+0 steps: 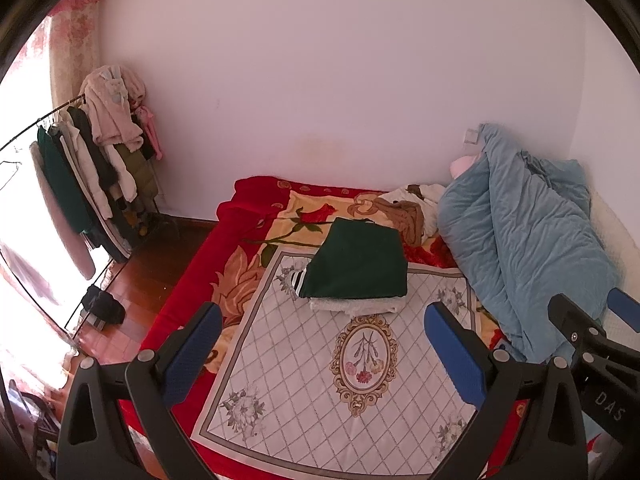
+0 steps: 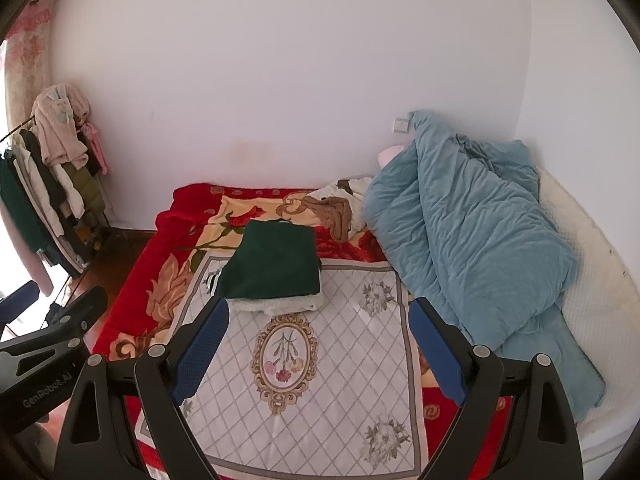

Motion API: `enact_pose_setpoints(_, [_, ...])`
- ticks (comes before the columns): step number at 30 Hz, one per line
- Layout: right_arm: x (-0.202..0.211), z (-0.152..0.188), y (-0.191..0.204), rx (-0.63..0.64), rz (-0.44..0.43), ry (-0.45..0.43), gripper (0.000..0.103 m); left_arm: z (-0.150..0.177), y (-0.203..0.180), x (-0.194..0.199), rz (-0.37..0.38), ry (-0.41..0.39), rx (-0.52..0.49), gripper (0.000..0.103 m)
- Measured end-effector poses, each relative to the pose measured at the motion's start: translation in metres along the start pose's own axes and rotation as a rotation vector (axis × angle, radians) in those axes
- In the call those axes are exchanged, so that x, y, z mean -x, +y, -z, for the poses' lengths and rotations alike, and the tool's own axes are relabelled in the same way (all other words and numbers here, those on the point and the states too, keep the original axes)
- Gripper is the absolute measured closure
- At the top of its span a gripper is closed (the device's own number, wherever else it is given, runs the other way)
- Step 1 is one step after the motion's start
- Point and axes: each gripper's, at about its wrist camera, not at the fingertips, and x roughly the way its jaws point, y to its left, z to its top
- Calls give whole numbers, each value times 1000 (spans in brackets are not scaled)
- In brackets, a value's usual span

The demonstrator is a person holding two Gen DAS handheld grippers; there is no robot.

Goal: Fold large clothes

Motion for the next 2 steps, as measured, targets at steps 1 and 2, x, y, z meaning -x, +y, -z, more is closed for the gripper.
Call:
enact_pose_setpoints(1, [1, 3, -1, -3, 0, 5, 10, 1, 0, -2, -6, 1, 0, 0])
enact_pose_setpoints(2, [-1, 5, -2, -6, -2, 13, 10, 2, 1, -4, -8, 4, 0, 0])
